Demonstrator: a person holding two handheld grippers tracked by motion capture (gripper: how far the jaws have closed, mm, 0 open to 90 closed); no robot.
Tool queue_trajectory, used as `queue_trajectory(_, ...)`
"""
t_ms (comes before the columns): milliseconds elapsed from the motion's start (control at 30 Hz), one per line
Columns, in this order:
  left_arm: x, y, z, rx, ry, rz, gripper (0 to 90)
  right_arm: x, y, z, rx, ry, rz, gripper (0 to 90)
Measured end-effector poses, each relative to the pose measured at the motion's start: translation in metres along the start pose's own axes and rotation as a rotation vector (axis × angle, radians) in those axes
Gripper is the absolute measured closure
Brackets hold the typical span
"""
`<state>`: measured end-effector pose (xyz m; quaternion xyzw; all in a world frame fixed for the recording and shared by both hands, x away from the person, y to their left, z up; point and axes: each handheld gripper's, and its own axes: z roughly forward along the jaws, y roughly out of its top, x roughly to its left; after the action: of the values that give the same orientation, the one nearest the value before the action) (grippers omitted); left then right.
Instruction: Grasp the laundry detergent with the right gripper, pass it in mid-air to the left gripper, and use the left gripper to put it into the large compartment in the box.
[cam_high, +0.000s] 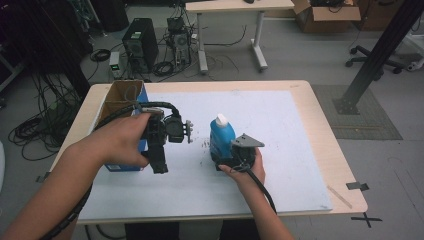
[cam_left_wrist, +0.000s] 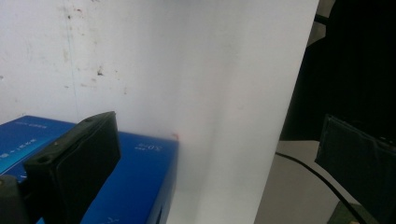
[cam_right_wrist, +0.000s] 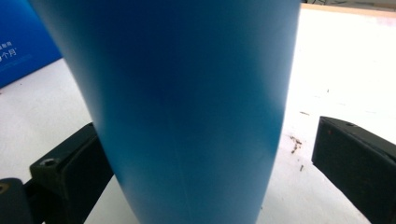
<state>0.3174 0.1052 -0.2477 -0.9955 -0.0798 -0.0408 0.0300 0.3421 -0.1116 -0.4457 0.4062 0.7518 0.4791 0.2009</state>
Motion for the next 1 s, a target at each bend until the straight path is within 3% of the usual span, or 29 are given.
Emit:
queue_trajectory(200, 0.0, -0.001, 0.001, -0.001, -0.001, -0.002, 0.2, 0.003, -0.001, 0.001, -0.02, -0.007, -0.017, 9.2)
queue_trajectory(567, -0.001, -0.002, 0.002, -0.009, -0.002, -0.004, 0.2, 0.007, -0.001, 0.001, -0.046, -0.004, -0.029, 15.3)
queue_trajectory(767, -0.001, -0.004, 0.002, -0.01, 0.0, -0.007, 0.2, 0.008, 0.0, -0.001, -0.067, 0.004, -0.039, 23.8)
queue_trajectory(1000, -0.001, -0.003, 0.003, -0.011, -0.003, -0.005, 0.2, 0.01, 0.0, -0.002, -0.08, 0.009, -0.052, 25.5)
